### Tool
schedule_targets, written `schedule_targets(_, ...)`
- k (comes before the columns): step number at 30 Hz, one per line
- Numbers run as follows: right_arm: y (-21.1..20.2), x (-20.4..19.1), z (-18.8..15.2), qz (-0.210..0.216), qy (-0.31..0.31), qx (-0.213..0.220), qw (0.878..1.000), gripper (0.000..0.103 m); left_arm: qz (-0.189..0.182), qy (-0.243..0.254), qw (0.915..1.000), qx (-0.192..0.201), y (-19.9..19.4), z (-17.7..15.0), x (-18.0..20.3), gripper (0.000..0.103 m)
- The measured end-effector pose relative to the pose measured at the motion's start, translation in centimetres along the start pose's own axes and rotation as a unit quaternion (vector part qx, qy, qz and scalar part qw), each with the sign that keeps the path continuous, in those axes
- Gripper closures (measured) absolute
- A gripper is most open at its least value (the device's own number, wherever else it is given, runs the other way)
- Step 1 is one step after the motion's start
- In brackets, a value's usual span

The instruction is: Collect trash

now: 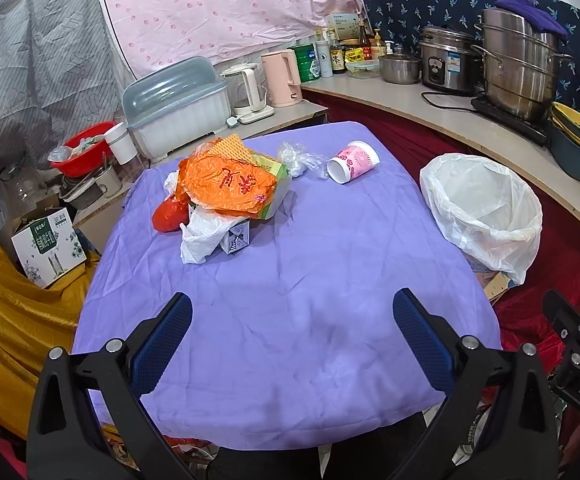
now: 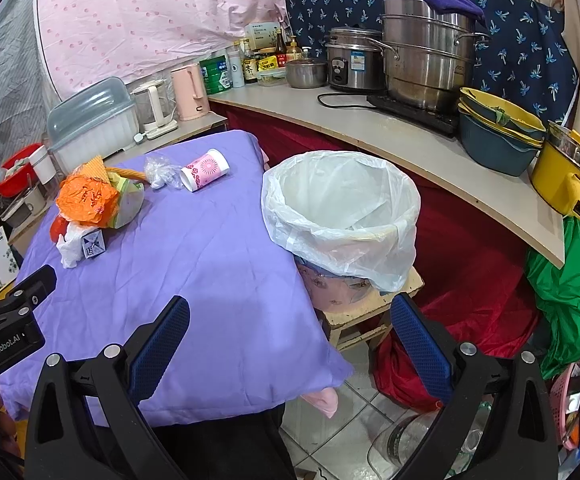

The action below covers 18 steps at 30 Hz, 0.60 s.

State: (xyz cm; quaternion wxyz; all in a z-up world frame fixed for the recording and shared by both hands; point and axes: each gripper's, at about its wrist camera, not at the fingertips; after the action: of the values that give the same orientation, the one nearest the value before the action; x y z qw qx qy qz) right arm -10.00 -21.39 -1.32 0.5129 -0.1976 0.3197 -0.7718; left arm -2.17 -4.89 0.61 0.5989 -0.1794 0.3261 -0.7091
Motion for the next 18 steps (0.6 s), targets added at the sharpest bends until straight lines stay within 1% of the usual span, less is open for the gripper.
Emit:
schedule_targets(8,0.7,0.1,0.0,-0.001,0.004,-0.004,1.0,0.007,-0.004,0.001,1.0,-0.008,0.8,0.2,-0.1,0.007)
schedule_targets(13,2.4,-0.5,1.3,0.002,-0.001,-0.005,1.0,0.007,-0.002,-0.009,0.9998,-0.015,2.1,0.8,-0.8,0.007)
schedule_targets(18,4.6,-1.8,2.8,0.006,-0.009,-0.007,1.0,0.007,0.014,-0.033,0.999,-0.027,4.5,2.0,-2.7,0.007)
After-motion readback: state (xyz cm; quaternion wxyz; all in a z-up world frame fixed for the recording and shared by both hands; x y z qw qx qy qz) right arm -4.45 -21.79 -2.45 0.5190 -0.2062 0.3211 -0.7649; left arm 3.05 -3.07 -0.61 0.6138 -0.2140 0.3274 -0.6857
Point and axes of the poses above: each gripper's, at about its wrist camera, not at the fingertips, and y roughly the way its jaws point, x to its right, z to its top, and after that the axes turned 3 degrees about -y, right-handed
